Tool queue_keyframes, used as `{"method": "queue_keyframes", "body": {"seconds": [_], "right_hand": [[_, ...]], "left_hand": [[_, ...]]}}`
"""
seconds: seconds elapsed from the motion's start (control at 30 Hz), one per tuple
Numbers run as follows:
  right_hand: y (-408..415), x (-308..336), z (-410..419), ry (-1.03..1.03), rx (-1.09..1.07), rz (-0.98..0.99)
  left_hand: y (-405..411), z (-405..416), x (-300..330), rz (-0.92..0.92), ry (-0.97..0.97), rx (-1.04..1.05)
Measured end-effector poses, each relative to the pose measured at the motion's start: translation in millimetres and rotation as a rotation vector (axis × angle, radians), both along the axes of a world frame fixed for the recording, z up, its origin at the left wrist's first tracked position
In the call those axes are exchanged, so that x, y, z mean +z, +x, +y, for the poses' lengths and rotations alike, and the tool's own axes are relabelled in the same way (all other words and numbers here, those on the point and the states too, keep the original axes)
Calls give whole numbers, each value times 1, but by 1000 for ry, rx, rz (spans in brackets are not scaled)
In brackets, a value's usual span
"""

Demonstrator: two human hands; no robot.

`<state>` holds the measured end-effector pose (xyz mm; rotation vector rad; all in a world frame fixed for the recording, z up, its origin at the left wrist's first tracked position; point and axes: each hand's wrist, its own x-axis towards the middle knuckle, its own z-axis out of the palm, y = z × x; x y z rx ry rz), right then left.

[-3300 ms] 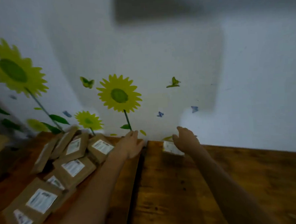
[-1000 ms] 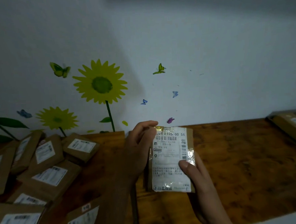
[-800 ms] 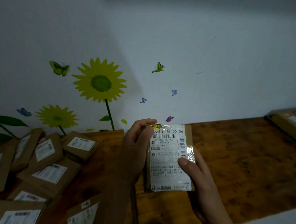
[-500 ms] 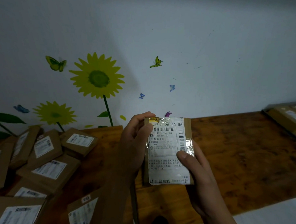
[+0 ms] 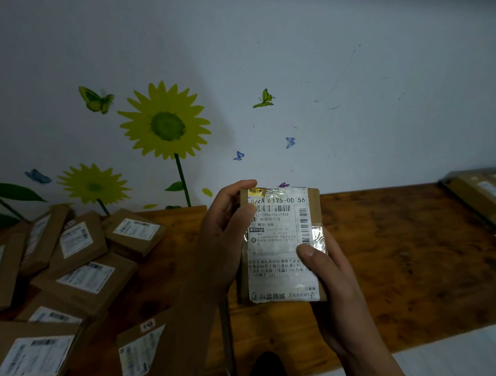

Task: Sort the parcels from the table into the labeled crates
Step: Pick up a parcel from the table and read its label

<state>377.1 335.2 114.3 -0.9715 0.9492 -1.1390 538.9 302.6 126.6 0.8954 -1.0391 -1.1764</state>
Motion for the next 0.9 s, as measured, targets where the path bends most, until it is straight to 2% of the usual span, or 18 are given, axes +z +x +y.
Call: {"method": "queue_keyframes", "body": {"seconds": [0.9], "right_hand": [[5,5,14,-10,-7,22]], "left_hand": [[13,13,-6,-49,-96,-110]]}}
